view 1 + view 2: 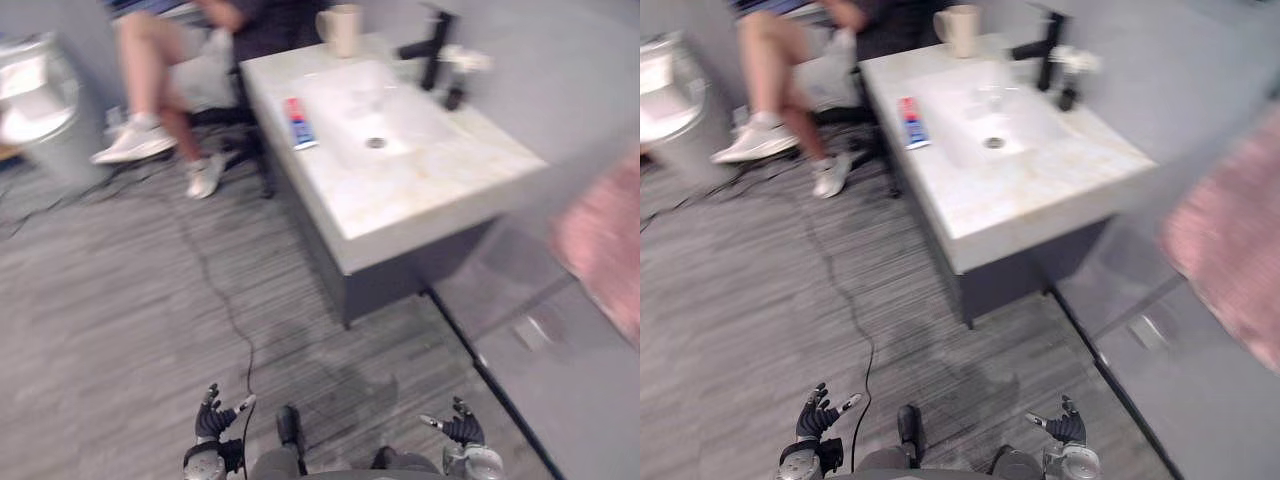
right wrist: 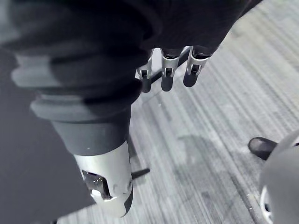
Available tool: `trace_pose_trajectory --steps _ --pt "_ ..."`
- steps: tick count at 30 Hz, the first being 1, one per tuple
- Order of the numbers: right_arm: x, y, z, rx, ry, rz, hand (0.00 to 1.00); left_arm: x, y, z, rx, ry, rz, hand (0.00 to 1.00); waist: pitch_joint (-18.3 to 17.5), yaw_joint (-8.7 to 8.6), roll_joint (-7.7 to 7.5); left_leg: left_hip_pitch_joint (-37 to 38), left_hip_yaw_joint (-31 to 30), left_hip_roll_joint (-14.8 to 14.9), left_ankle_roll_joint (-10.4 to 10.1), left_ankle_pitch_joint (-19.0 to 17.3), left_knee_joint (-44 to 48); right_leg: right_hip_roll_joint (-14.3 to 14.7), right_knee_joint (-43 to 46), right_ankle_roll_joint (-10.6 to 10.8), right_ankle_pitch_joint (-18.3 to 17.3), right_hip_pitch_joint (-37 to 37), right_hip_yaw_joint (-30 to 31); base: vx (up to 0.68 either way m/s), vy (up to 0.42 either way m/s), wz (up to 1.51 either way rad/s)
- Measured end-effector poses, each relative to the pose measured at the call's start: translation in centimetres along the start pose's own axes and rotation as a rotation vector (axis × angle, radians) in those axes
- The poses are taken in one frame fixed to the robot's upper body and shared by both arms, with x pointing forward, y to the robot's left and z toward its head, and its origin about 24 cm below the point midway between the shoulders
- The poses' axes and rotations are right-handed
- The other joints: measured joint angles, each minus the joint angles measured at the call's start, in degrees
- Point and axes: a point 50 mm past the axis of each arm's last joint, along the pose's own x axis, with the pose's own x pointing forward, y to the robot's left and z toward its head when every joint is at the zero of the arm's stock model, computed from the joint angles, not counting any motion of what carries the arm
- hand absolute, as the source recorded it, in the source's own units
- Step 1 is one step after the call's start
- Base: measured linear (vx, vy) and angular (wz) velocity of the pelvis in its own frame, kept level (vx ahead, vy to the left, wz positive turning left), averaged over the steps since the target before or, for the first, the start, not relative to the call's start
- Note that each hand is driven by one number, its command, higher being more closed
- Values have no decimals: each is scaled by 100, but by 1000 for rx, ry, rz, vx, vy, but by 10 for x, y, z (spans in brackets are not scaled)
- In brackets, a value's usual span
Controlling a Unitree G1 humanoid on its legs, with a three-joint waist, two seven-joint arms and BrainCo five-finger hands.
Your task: Organize washtable
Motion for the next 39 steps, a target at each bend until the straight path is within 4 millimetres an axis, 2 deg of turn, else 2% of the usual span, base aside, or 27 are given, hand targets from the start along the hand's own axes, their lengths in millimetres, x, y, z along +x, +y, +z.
trace_pose_trajectory --steps 1,2,3,7,9,11,13,14,15,16,17,19,21,23,24,25,26,27,28,29,30,31,32,33,35,38,39 --pt "2 0 8 1 -30 1 0 -3 5 -9 -3 34 17 0 7 6 37 35 242 69 -159 222 40 -19 59 14 -9 49 113 175 204 83" --pt "5 4 18 -6 -60 13 0 -9 15 -25 2 91 48 0 13 50 60 49 119 46 -170 764 89 -20 61 104 -59 112 417 159 180 63" --pt "6 7 21 -3 -70 19 0 -10 20 -29 9 107 61 0 8 76 -18 77 101 -28 -135 737 115 -89 49 163 -89 148 499 154 183 39" --pt "8 37 38 -12 -125 104 0 -11 32 -36 34 142 84 0 62 247 -373 -50 70 -454 37 276 343 -436 -95 208 -115 161 967 122 163 18" --pt "8 47 47 -32 -152 138 0 -11 29 -36 26 143 82 0 62 304 -429 -318 72 -554 118 -270 1036 -654 -94 300 -32 165 1129 147 152 -1" --pt "10 49 54 -33 -170 143 0 -11 26 -35 18 138 78 0 135 297 -308 -532 34 -555 155 -671 1556 -820 330 279 -3 55 1313 154 186 10" --pt "12 47 58 -49 -183 146 0 -10 23 -30 16 115 68 0 230 262 -183 -535 -37 -591 184 -791 1565 -997 1433 -32 193 -442 1778 108 210 30" --pt "10 45 51 -72 -168 150 0 -8 22 -25 21 91 59 0 248 194 -125 -310 -201 -728 107 -839 1327 -999 2219 -478 573 -911 2294 232 211 69" --pt "8 48 50 -77 -172 163 0 -7 21 -19 23 66 60 0 357 99 -107 -327 -432 -594 202 -1020 1658 -852 2956 -77 103 -1165 2650 239 159 68" --pt "7 50 47 -76 -164 172 0 -6 21 -18 23 63 61 0 439 103 -92 -239 -462 -603 253 -1074 1714 -771 3062 31 -167 -1253 2730 251 55 45" --pt "3 51 41 -83 -155 186 0 -4 21 -15 24 56 66 0 441 104 -161 -17 -490 -605 284 -1122 1599 -526 2924 30 -510 -1459 2686 142 4 15" --pt "1 50 39 -84 -163 194 0 -3 14 -12 28 46 44 0 443 -12 -173 199 -629 -604 281 -1199 1481 -153 2435 -6 -622 -1798 2394 256 33 30" --pt "0 46 35 -91 -152 189 0 2 3 -3 33 18 5 0 475 -74 -169 399 -764 -604 226 -1355 1466 130 1747 52 -528 -2147 2186 391 10 38" --pt "-4 40 24 -82 -122 180 0 2 -13 3 37 -2 -54 0 482 -126 -240 800 -884 -753 42 -1427 1219 254 575 41 181 -2303 2036 391 -13 47" --pt "-6 38 24 -78 -135 174 0 1 -17 2 46 -5 -79 0 457 -208 -317 1022 -958 -853 -24 -1480 1142 232 353 -13 519 -2427 2107 342 -51 62" --pt "-7 37 25 -75 -144 173 0 0 -18 2 46 -6 -85 0 448 -281 -320 1164 -1042 -847 -188 -1622 1187 207 451 -193 642 -2475 2086 479 -120 64" --pt "-10 37 22 -74 -141 178 0 -4 -20 0 45 -6 -92 0 415 -369 -265 1266 -1064 -730 -541 -1834 1305 277 647 -398 652 -2469 1958 581 -173 51" --pt "-12 37 23 -74 -148 186 0 -7 -18 -2 42 -9 -89 0 322 -348 -216 1286 -1053 -607 -810 -1984 1688 392 751 -550 642 -2415 1880 722 -266 55" --pt "-15 38 20 -79 -147 197 0 -6 -13 1 45 -27 -78 0 309 -369 -324 902 -945 -500 -837 -2007 2853 488 777 -998 904 -2313 1970 763 -287 18" --pt "-14 36 25 -90 -164 197 0 -7 -16 3 25 -30 -75 0 244 -305 -160 549 -852 -159 -844 -1932 3797 734 750 -1054 853 -2168 1954 654 -244 -31" --pt "-15 35 37 -86 -218 194 0 -12 -19 -1 4 -24 -77 0 282 -280 57 222 -849 184 -789 -1505 4870 993 486 -1137 714 -1863 2131 551 -125 -86" --pt "-15 35 43 -77 -241 193 0 -13 -20 -1 -4 -25 -75 0 307 -225 131 40 -851 333 -762 -1480 5287 1133 379 -1171 695 -1727 2285 645 -51 -135" --pt "-15 38 51 -47 -266 197 0 -14 -25 2 -22 -34 -82 0 316 -122 166 -150 -848 466 -660 -1676 5664 1331 179 -1250 631 -1455 2656 723 -44 -151" --pt "-16 41 53 -30 -275 196 0 -11 -28 8 -25 -56 -94 0 353 -20 87 -244 -848 473 -577 -1817 5652 1382 -14 -1249 576 -1115 2959 582 -44 -140" --pt "-17 43 56 -22 -286 197 0 -10 -33 24 -38 -121 -122 0 421 6 -56 -426 -877 451 -464 -1942 5397 1392 -254 -1245 463 -607 3394 535 -17 -121" --pt "-20 44 61 -22 -313 200 0 -11 -34 36 -50 -172 -129 0 418 190 -150 -853 -1132 393 -464 -1942 4599 1381 -365 -1194 314 -171 4214 548 125 -156" --pt "-21 46 56 -28 -298 205 0 -12 -34 39 -52 -184 -130 0 419 313 -184 -1014 -1587 272 -520 -1907 3946 1325 -314 -1079 177 -15 4627 340 182 -146"
